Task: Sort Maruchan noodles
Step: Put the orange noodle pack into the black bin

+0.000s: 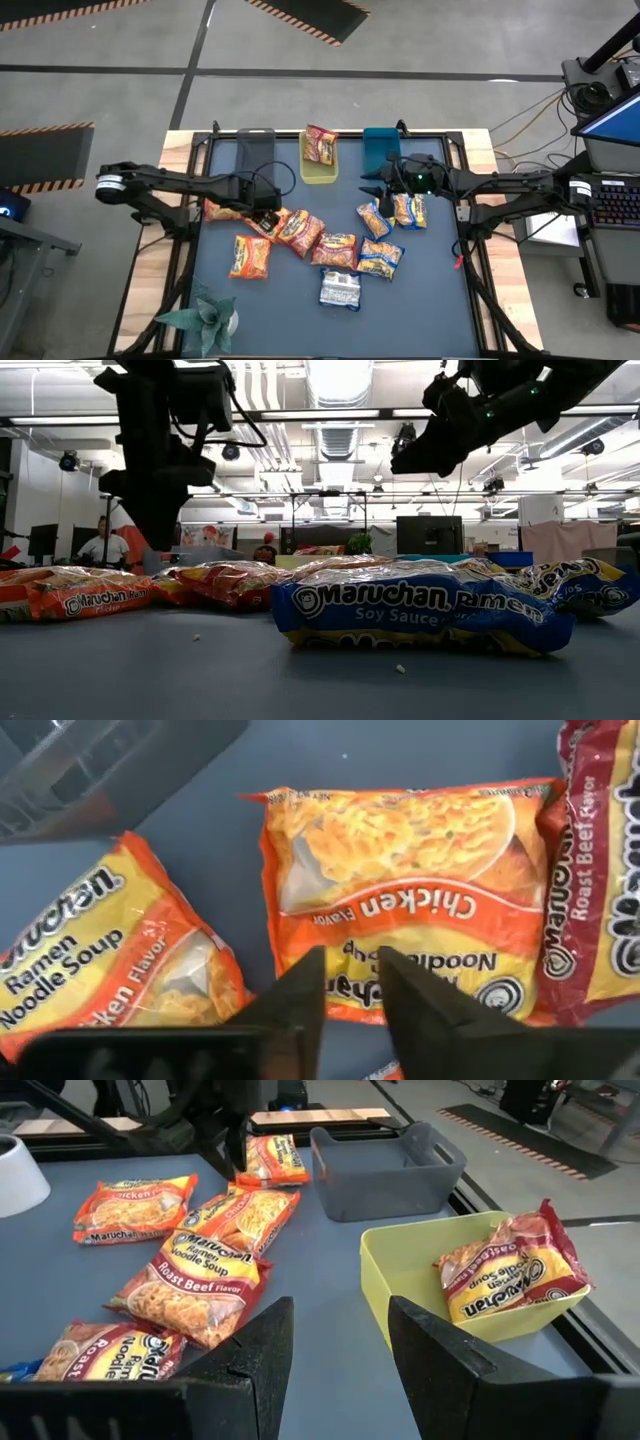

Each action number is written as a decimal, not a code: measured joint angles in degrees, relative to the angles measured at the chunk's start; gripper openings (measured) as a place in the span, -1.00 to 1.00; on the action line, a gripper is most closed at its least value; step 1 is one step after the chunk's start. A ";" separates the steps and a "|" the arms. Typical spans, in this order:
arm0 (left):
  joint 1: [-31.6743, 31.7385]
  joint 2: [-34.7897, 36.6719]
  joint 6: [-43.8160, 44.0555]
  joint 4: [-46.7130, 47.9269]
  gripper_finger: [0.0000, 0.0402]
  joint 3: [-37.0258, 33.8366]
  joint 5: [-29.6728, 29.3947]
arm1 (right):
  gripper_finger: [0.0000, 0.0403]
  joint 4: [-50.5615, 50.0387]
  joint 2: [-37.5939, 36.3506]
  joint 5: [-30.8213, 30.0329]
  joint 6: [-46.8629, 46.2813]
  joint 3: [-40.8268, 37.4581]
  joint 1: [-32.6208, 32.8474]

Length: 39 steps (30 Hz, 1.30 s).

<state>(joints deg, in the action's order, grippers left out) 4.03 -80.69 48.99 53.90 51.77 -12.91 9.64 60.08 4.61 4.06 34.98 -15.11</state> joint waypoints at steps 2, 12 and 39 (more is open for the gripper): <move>0.00 0.55 -0.07 0.08 -0.37 -0.48 -0.20 | -0.23 -0.04 -0.01 0.12 0.02 -0.22 0.00; 0.51 0.94 -0.47 -8.81 0.19 -7.14 -0.58 | -0.23 0.08 -0.03 0.32 0.45 -1.33 0.00; 5.07 4.02 -3.50 -24.51 -0.36 -16.84 2.87 | -0.23 0.14 -0.01 0.32 -0.57 -1.36 0.00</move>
<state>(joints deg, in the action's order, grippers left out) 9.10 -76.67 45.49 29.39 34.94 -10.04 9.78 60.07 4.93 3.49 33.63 -15.11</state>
